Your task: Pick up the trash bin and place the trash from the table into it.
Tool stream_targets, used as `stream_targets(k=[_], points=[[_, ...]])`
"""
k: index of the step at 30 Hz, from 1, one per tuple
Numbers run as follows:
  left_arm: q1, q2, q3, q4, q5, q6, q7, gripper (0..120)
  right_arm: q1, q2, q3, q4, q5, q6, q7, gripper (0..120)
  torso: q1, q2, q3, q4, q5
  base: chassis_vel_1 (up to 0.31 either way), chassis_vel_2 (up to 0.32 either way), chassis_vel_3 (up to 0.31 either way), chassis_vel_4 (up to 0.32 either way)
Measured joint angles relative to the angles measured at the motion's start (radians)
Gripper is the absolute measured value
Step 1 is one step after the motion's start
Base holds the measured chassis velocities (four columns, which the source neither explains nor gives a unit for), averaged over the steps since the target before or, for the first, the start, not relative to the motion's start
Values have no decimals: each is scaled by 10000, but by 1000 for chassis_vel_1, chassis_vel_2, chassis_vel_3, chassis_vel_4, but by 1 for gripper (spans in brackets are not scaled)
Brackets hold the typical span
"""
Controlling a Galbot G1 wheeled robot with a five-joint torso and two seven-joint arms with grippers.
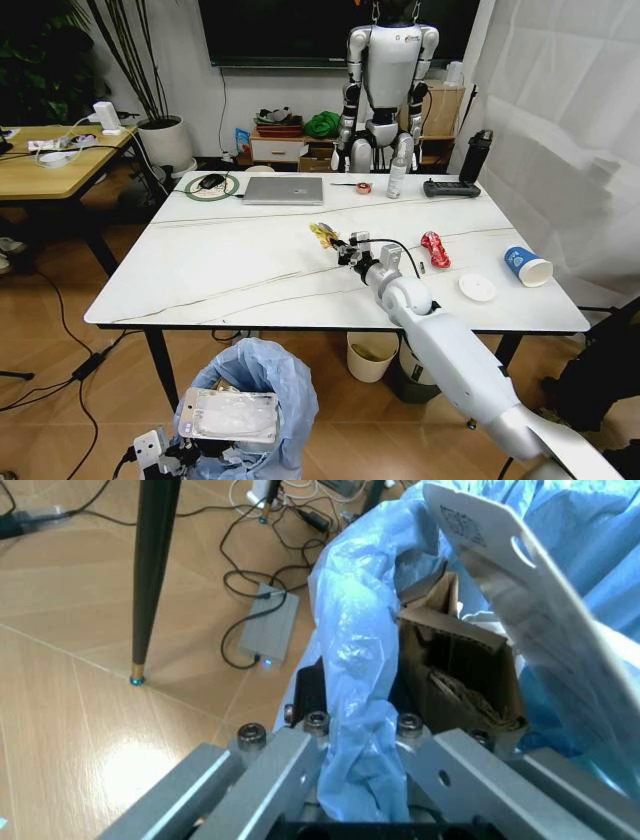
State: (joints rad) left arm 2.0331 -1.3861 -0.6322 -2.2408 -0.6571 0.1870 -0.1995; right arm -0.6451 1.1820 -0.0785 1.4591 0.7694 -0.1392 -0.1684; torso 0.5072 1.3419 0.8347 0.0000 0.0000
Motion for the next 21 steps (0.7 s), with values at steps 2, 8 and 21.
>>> stream_targets(k=[2, 8, 21], points=[[6, 7, 7, -26, -19, 0, 4, 0, -470, -782, -542, 1052, 299, 653, -546, 0, 0, -1, 0, -8, 4, 0, 0, 0, 0], [-4, 29, -68, -84, -84, 0, 10, 0, -1242, -1875, -1959, 3294, 680, 1441, -1362, 0, 0, 0, 0, -3, 4, 0, 0, 0, 0], [-20, 31, -315, -212, -240, 28, -7, 0, -1963, -2569, -4518, 4440, -766, 1816, -1204, 0, 0, 0, 1, -3, 1, 0, 0, 0, 0]])
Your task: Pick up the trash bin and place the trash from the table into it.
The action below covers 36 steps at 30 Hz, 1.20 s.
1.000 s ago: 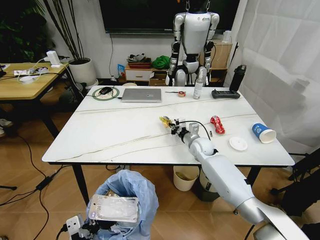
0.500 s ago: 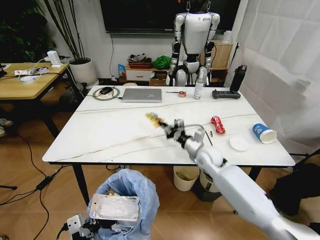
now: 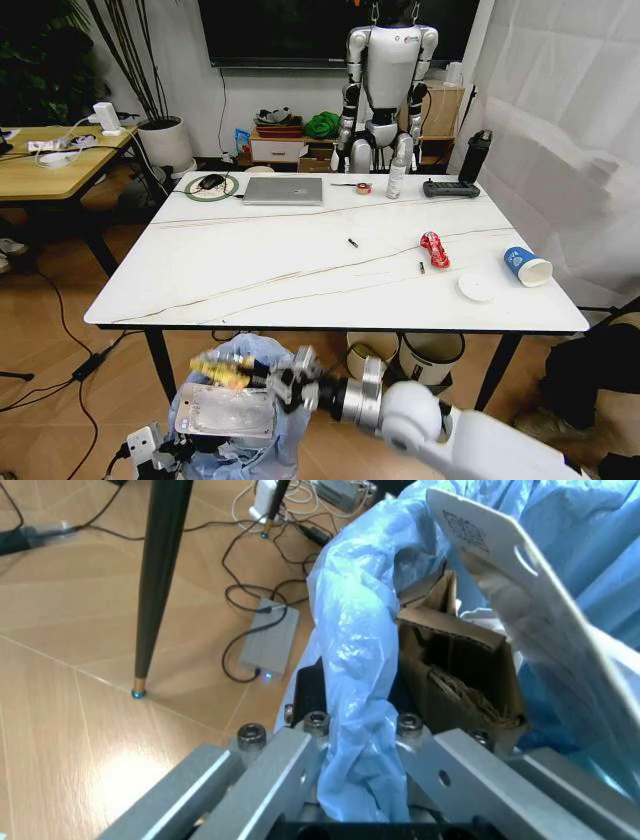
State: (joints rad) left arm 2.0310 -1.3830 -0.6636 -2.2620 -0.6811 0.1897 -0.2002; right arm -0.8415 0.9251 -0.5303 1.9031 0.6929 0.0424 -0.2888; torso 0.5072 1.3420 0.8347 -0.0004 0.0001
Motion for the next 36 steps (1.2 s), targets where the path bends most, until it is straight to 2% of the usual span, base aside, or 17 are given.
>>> stream_targets(k=[3, 8, 10, 15, 16, 18, 19, 23, 24, 28, 32, 34, 36], points=[[-7, -6, 49, -7, -1, 9, -2, 0, -9, 82, 11, -131, -85, 2, 80, 3, 0, 0, 0, 1, 0, 0, 0, 0, 0], [-29, -23, 221, 25, 50, 17, -3, 0, -84, 71, 309, -229, -134, -171, 154, 22, 0, 0, 0, 0, 0, 0, 0, 0, 0], [-36, -23, 235, 37, 52, 19, -3, 0, -99, 60, 349, -231, -134, -181, 158, 26, 0, 0, 0, 1, -1, 0, 0, 0, 0], [-167, 68, 310, 176, 33, 45, -23, 0, -389, -119, 1027, -196, -178, -193, 181, 49, 0, 0, 1, -1, -1, 0, 0, 0, 0], [-167, 68, 310, 176, 33, 45, -23, 0, -389, -119, 1027, -196, -178, -193, 181, 49, 0, 0, 1, -1, -1, 0, 0, 0, 0], [-193, 85, 335, 222, 31, 47, -28, 0, -451, -42, 1495, -147, -149, -179, 262, 55, 0, 0, 1, -2, -2, 0, 0, 0, 0], [-204, 86, 367, 241, 30, 48, -28, 0, -430, 163, 1966, -143, -29, -238, 445, 63, 0, 0, 1, -2, -2, 0, 0, 0, 0], [-203, 77, 453, 265, 54, 47, -26, 0, 145, 883, 3118, -500, 308, -1095, 1482, 77, 0, 0, 1, 0, 2, 0, 0, 0, 0], [-203, 77, 453, 265, 54, 47, -26, 0, 145, 883, 3118, -500, 308, -1095, 1482, 77, 0, 0, 1, 0, 2, 0, 0, 0, 0], [-139, 55, 438, 221, 98, 45, 9, 0, 1555, 1747, 4403, -1941, 238, -2968, 2928, 95, 4, 0, 2, 3, -3, 0, 0, 0, 0], [-106, 40, 407, 176, 114, 38, 37, 0, 2037, 1961, 4651, -2805, 12, -3382, 2971, 99, 4, -1, 1, -1, 1, 0, 0, 0, 0], [-76, -5, 359, 134, 160, 17, 60, 0, 2659, 2382, 4779, -4331, -320, -3641, 2788, 100, 5, -1, 3, -2, 0, 0, 0, 0, 0], [-50, -37, 347, 103, 186, 8, 73, 0, 3027, 2657, 4747, -5191, -507, -3700, 2545, 100, 4, -1, 2, 0, -1, 0, 0, 0, 0]])
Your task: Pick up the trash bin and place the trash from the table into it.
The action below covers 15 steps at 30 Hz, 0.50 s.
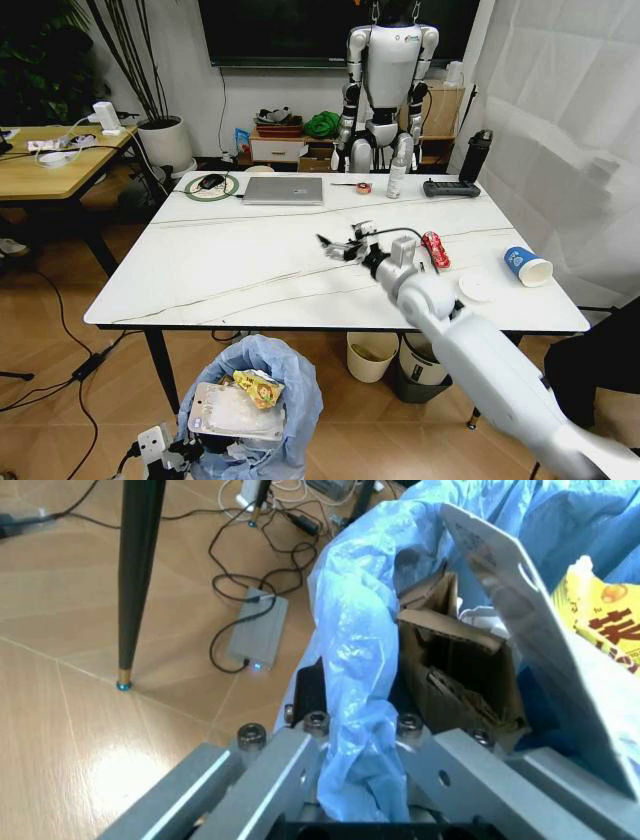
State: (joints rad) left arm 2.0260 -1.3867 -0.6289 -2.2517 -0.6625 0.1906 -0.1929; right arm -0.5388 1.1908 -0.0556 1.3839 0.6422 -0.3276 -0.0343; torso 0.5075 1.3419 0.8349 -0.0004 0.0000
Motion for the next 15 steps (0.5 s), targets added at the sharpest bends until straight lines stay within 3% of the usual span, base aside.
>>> stream_targets(k=[8, 15], points=[[64, -139, 2, -70, 137, -28, 24, 0, 901, 781, -175, -2580, -475, 35, -665, 100, -1, 0, 1, -1, 1, 0, 0, 0, 0], [84, -203, -6, -93, 174, -52, 39, 0, 1313, 1182, -180, -3707, -805, 191, -731, 100, -3, 0, -1, 2, 0, 0, 0, 0, 0]])
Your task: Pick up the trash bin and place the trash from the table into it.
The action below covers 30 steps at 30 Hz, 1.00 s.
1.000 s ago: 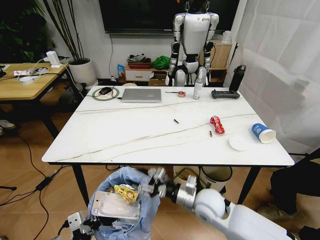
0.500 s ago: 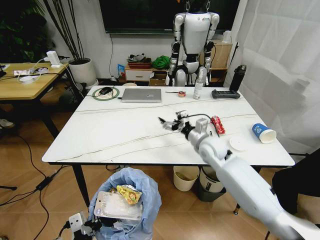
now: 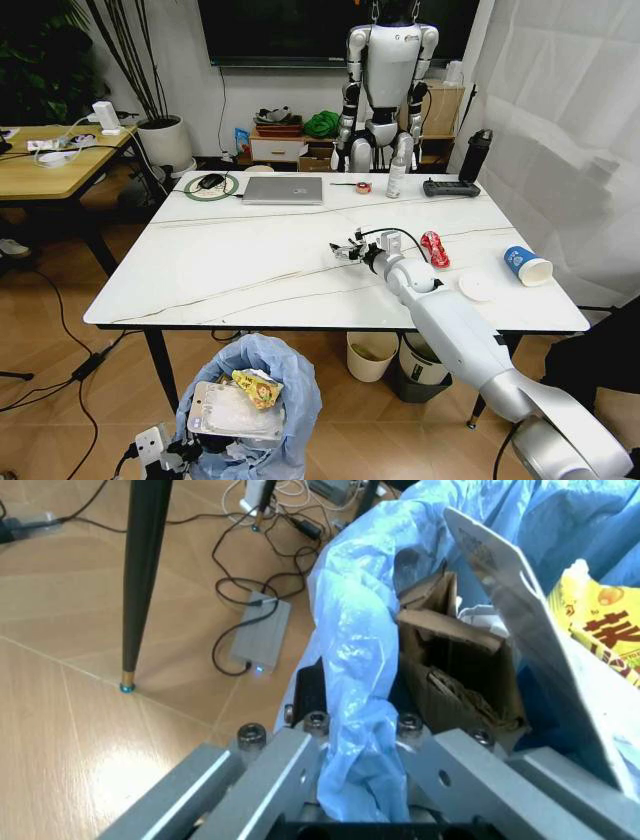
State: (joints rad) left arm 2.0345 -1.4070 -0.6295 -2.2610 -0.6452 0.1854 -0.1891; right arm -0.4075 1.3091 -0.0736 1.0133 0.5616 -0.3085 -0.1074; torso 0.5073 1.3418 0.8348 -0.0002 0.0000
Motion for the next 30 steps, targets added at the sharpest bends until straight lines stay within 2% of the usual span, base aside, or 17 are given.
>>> stream_targets(k=[5, 12, 14, 15, 19, 21, 27, 28, 30], points=[[22, -11, -51, -11, 1, -26, 9, 0, 194, 138, 44, -564, -127, 94, -16, 99, 0, 0, 0, -2, 0, 0, 0, 0, 0], [26, 53, -96, -28, -55, -41, 18, 0, 286, 224, 121, -1074, -145, 207, -36, 69, 0, 0, 0, -2, 0, 0, 0, 0, 0], [25, 55, -96, -28, -58, -41, 18, 0, 286, 223, 125, -1076, -147, 209, -36, 69, 0, 0, 0, -2, 0, 0, 0, 0, 0], [18, 73, -98, -28, -74, -42, 18, 0, 285, 209, 136, -1076, -163, 216, -36, 61, 0, 0, -1, -2, -1, 0, 0, 0, 0], [-6, 108, -106, -6, -120, -49, 29, 0, 241, 150, 176, -1055, -293, 422, -93, 43, 0, 0, -1, -1, 0, 0, 0, 0, 0], [-6, 112, -106, -2, -124, -49, 31, 0, 238, 145, 182, -1052, -296, 431, -96, 43, 0, 0, -1, -2, 0, 0, 0, 0, 0], [-33, 150, -106, 14, -154, -51, 37, 0, 12, -9, 115, -819, -392, 473, -121, 14, 0, 1, -1, -3, -1, 0, 0, 0, 0], [-33, 150, -106, 14, -154, -51, 37, 0, 12, -9, 115, -819, -392, 473, -121, 14, 0, 1, -1, -3, -1, 0, 0, 0, 0], [-35, 160, -106, 14, -165, -51, 38, 0, -40, -45, 62, -777, -441, 489, -121, 6, 0, 2, -2, -3, -1, 0, 0, 0, 0]])
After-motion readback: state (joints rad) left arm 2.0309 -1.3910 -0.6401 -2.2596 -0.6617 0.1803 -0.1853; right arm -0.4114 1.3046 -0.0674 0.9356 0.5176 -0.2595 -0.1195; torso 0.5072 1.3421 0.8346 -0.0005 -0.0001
